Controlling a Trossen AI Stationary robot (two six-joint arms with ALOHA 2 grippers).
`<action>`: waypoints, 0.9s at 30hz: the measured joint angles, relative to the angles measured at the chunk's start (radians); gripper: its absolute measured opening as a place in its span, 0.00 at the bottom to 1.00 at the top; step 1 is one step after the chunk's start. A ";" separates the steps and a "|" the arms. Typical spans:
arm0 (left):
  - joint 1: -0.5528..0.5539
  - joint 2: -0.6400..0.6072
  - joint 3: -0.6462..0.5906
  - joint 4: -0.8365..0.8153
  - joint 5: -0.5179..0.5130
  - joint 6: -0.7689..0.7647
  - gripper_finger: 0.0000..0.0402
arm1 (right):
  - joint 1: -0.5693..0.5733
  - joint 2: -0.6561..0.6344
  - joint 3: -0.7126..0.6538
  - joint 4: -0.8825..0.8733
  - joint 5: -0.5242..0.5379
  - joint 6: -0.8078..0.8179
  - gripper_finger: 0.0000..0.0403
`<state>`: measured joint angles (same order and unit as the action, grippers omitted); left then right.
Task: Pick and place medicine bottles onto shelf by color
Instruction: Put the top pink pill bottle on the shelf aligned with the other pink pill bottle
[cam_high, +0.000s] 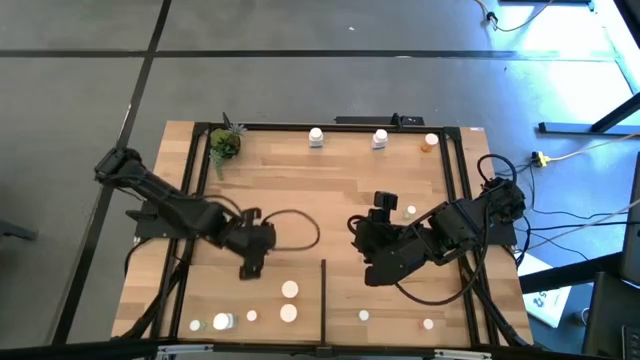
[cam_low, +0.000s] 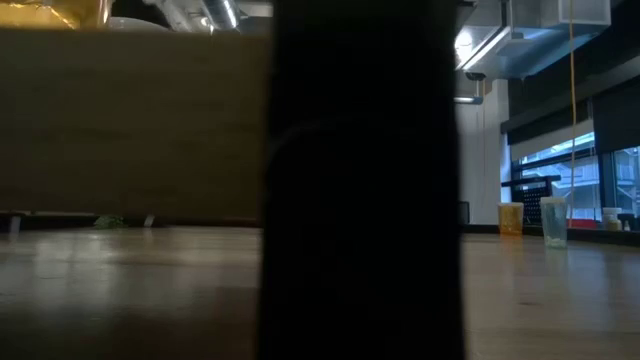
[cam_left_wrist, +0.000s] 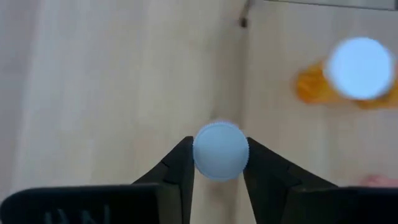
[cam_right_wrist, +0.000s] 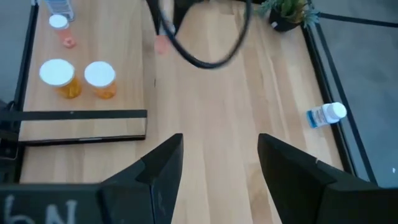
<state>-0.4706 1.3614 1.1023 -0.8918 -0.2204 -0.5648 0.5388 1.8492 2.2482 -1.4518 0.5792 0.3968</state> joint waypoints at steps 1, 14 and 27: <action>-0.028 -0.004 0.000 -0.021 -0.002 -0.026 0.25 | 0.000 0.000 0.000 0.004 -0.004 -0.009 0.52; -0.273 -0.007 0.000 0.005 -0.063 -0.212 0.25 | 0.000 0.000 0.000 0.038 -0.024 -0.034 0.52; -0.358 0.134 0.000 0.081 -0.079 -0.222 0.25 | 0.000 0.000 -0.002 0.133 -0.159 -0.152 0.52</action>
<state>-0.8290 1.4957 1.1019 -0.8112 -0.2991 -0.7864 0.5388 1.8488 2.2467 -1.3186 0.4198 0.2446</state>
